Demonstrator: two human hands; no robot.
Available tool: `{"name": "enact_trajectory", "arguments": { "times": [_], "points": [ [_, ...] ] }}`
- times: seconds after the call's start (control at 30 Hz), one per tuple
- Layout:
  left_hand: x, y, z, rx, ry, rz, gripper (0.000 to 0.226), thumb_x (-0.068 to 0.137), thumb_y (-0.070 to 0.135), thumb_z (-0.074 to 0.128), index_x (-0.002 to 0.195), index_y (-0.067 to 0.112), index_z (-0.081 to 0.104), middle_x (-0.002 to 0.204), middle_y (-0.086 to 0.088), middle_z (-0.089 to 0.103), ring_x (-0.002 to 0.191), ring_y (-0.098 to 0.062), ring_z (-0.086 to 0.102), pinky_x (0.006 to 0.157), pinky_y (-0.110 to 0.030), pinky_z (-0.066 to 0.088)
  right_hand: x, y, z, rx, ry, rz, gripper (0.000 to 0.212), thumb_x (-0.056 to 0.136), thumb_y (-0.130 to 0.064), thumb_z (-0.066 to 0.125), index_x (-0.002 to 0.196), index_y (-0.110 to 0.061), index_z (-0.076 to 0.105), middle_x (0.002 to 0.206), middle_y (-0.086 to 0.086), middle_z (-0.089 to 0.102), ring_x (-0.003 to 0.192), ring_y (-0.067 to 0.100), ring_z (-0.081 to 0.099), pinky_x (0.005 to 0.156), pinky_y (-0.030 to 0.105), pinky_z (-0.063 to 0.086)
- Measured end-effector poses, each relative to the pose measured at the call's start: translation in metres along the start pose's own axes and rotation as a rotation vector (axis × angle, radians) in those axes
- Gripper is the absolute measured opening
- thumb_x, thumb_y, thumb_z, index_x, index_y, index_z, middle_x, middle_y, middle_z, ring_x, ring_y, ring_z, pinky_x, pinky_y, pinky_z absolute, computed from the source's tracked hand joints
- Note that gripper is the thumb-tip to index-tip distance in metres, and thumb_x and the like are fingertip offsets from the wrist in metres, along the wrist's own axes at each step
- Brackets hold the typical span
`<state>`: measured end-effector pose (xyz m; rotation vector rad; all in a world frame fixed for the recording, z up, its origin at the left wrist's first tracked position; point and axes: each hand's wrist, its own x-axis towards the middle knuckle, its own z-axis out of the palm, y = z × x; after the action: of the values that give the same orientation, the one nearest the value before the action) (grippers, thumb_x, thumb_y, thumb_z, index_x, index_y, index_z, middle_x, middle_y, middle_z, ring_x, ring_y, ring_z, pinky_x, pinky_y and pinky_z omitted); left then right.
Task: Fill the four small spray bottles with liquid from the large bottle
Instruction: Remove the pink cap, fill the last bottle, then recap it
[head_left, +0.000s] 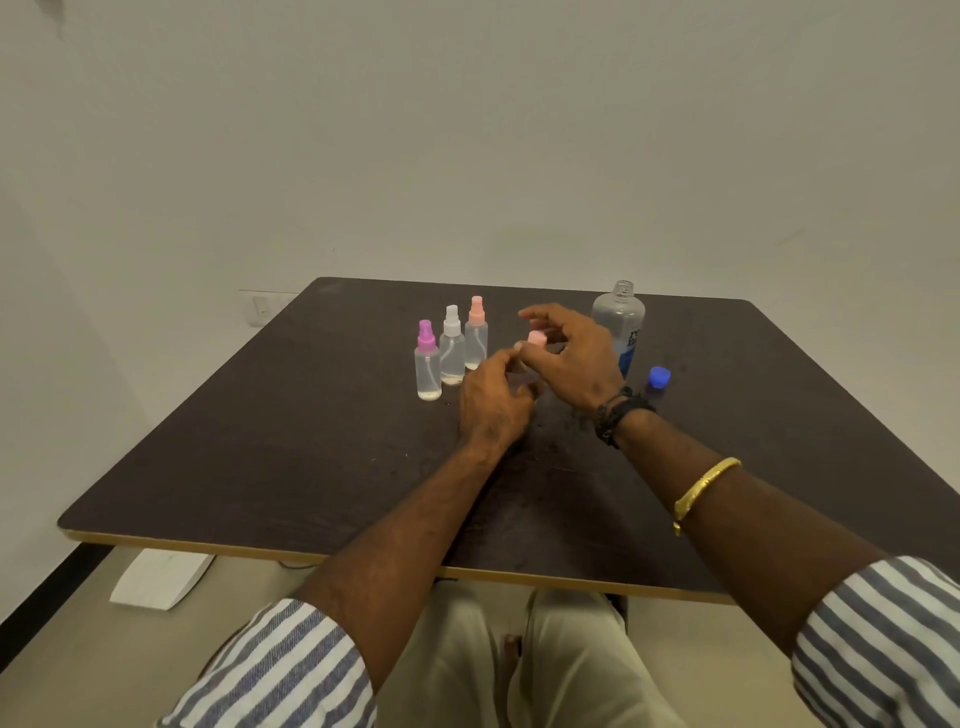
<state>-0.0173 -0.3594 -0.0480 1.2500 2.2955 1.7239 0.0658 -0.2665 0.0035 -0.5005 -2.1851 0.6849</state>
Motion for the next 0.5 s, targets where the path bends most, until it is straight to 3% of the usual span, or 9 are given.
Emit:
{"name": "enact_trajectory", "arguments": {
  "times": [0.1,0.23,0.33,0.5],
  "points": [
    [-0.0009,0.0009,0.0009,0.001,-0.004,0.006,0.036,0.084,0.026,0.078,0.115,0.014,0.067,0.102,0.004,0.070,0.090,-0.008,0.062,0.073,-0.016,0.047,-0.0003,0.0026,0.0029,-0.082,0.038,0.021,0.035,0.086,-0.036,0.078,0.118,-0.025,0.070,0.100,-0.001,0.066,0.085,0.011,0.061,0.077,0.026,0.055],
    [0.0011,-0.0030,-0.0001,0.019,-0.003,-0.014,0.043,0.082,0.026,0.081,0.121,0.016,0.067,0.108,0.001,0.072,0.097,-0.012,0.065,0.084,-0.028,0.055,0.0004,-0.0004,0.0011,-0.029,0.022,-0.006,0.036,0.087,-0.014,0.074,0.120,-0.025,0.069,0.101,-0.006,0.068,0.090,0.011,0.064,0.082,0.026,0.057],
    [0.0008,-0.0059,-0.0003,0.041,0.004,-0.028,0.045,0.080,0.030,0.082,0.121,0.018,0.067,0.109,0.002,0.072,0.097,-0.011,0.064,0.083,-0.026,0.052,0.0038,-0.0015,-0.0017,0.023,0.020,-0.040,0.045,0.087,0.000,0.064,0.123,-0.026,0.067,0.104,-0.010,0.068,0.099,0.010,0.065,0.086,0.023,0.055],
    [0.0006,-0.0072,-0.0007,0.040,0.027,-0.049,0.044,0.081,0.034,0.081,0.119,0.018,0.066,0.108,0.003,0.071,0.094,-0.009,0.061,0.081,-0.024,0.048,0.0073,0.0048,-0.0046,0.000,0.176,0.015,0.029,0.091,-0.018,0.064,0.118,-0.025,0.071,0.099,-0.003,0.066,0.093,0.013,0.063,0.084,0.029,0.055]
  ]
}}
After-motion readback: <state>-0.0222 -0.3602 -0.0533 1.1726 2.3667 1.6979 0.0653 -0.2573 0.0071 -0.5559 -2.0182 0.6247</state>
